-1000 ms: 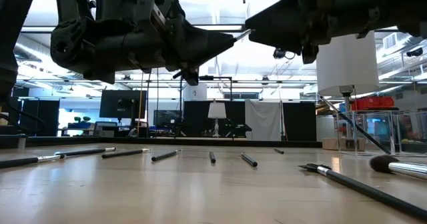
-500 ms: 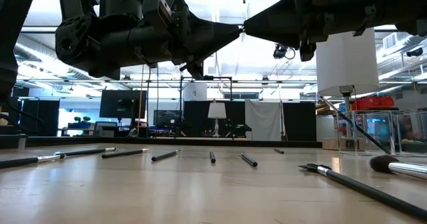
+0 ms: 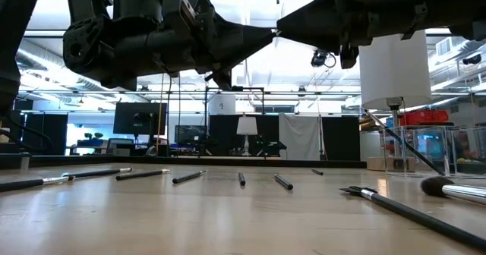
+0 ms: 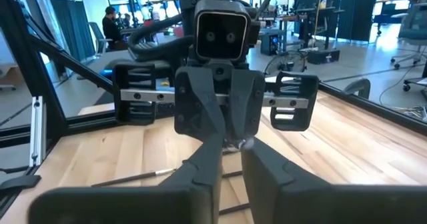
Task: Put items in baskets/containers
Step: Put the black eyeshadow brush into the transparent organizer
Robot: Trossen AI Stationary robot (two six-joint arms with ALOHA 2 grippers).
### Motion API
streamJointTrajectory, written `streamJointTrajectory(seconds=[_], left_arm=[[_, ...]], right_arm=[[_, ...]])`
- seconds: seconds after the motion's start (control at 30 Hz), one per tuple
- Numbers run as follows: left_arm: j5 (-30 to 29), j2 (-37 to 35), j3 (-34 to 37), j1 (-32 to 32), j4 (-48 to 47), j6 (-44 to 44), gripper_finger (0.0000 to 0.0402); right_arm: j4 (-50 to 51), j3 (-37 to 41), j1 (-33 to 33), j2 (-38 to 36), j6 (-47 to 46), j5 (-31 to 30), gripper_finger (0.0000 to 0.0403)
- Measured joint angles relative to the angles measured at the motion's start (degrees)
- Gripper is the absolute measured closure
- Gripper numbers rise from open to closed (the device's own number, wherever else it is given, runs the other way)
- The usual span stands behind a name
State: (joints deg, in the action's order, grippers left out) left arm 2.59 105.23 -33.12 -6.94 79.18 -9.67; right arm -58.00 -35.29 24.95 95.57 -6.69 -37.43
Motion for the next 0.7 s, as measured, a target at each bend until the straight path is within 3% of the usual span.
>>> streamJointTrajectory(seconds=[0.17,0.4,0.7], left_arm=[[-0.44,0.00,0.00,0.02,-0.05,-0.01,0.0383],[-0.24,0.00,0.00,0.01,-0.03,-0.06,0.0378],[-2.72,0.00,-0.09,0.02,-1.76,2.45,0.0339]], right_arm=[[0.00,0.00,-0.22,0.00,-0.09,0.02,0.0324],[0.03,0.00,-0.22,0.00,0.63,0.04,0.0388],[1.78,0.00,0.77,-1.10,1.37,-4.15,0.0397]])
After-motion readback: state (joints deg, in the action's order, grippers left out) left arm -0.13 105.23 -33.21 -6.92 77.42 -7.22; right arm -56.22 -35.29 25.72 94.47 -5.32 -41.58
